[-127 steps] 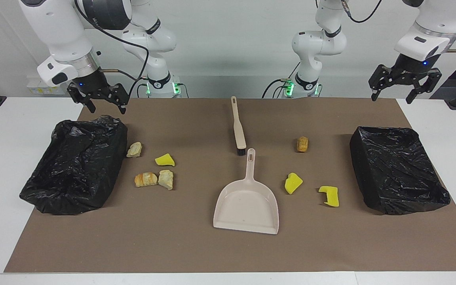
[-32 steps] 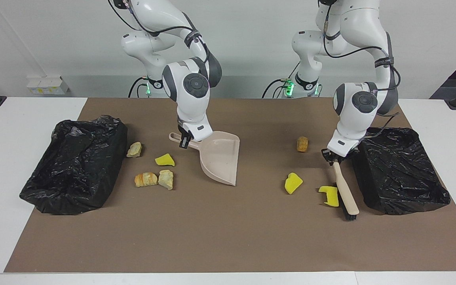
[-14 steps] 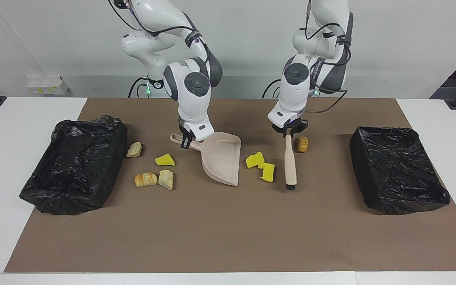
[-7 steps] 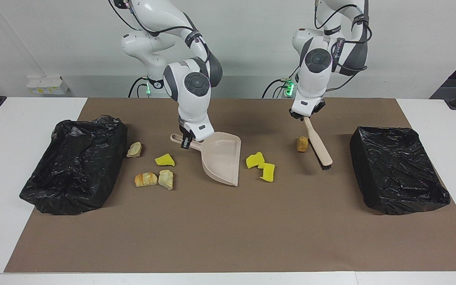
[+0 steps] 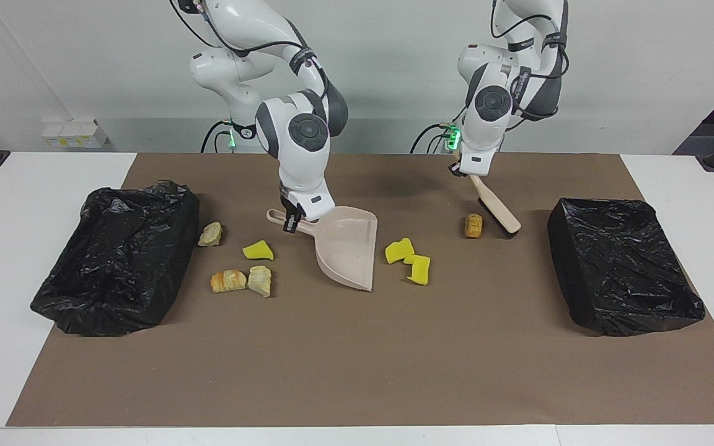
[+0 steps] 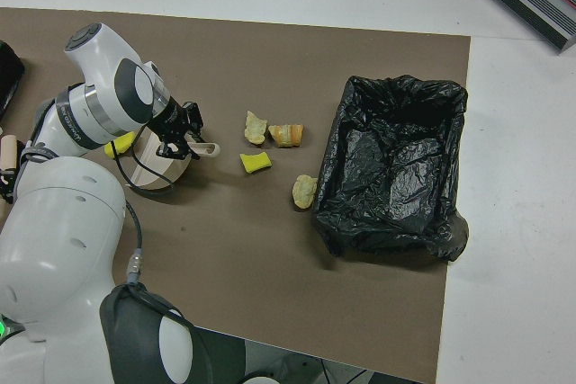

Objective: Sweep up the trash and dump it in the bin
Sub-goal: 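Sweep the yellow sponges and chunks toward the dustpan with the left gripper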

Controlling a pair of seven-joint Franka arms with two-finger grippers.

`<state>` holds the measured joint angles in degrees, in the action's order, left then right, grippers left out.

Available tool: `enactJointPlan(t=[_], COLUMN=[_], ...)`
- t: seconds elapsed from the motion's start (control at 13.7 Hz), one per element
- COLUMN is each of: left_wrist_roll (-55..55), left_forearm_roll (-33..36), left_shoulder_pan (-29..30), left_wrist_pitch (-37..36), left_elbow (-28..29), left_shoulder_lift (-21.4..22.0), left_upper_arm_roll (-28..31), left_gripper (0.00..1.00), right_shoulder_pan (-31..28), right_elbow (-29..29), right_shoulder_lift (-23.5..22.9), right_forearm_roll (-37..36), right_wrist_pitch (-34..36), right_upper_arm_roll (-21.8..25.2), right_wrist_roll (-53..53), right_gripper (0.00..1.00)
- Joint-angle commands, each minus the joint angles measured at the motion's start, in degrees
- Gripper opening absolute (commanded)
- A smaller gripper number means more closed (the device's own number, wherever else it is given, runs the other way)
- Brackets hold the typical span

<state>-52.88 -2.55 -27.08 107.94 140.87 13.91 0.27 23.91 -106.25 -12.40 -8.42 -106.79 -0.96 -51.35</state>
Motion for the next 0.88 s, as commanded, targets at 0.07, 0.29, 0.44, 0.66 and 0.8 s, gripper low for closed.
enactJointPlan(t=[0.07, 0.29, 0.44, 0.66, 0.8], left_wrist_roll=[-1.2, 0.8, 7.6, 18.1, 20.5], left_forearm_roll=[-5.3, -5.4, -5.4, -5.4, -5.4], left_shoulder_pan=[-2.2, -1.9, -1.8, -2.7, -5.2], left_wrist_pitch=[6.7, 10.0, 16.0, 18.3, 20.1], left_elbow=[-3.9, -11.0, -11.6, -11.6, -11.6], left_shoulder_lift=[-5.2, -12.6, -14.4, -14.6, -14.6], left_upper_arm_roll=[0.3, 0.3, 0.3, 0.2, -0.2], left_gripper=[0.00, 0.00, 0.00, 0.00, 0.00], right_shoulder_pan=[-0.3, -0.3, -0.3, -0.3, -0.4], right_elbow=[-1.9, -1.9, -2.0, -2.2, -2.2], right_shoulder_lift=[1.8, 1.9, 1.9, 1.9, 1.9], right_forearm_roll=[-0.4, -0.4, -0.4, -0.4, -0.4], right_wrist_pitch=[-0.4, -0.4, -0.3, -0.3, -0.3], right_upper_arm_roll=[-0.3, -0.3, -0.3, -0.3, -0.3], right_wrist_roll=[-1.0, -1.0, -1.0, -1.0, -1.0], right_gripper=[0.00, 0.00, 0.00, 0.00, 0.00])
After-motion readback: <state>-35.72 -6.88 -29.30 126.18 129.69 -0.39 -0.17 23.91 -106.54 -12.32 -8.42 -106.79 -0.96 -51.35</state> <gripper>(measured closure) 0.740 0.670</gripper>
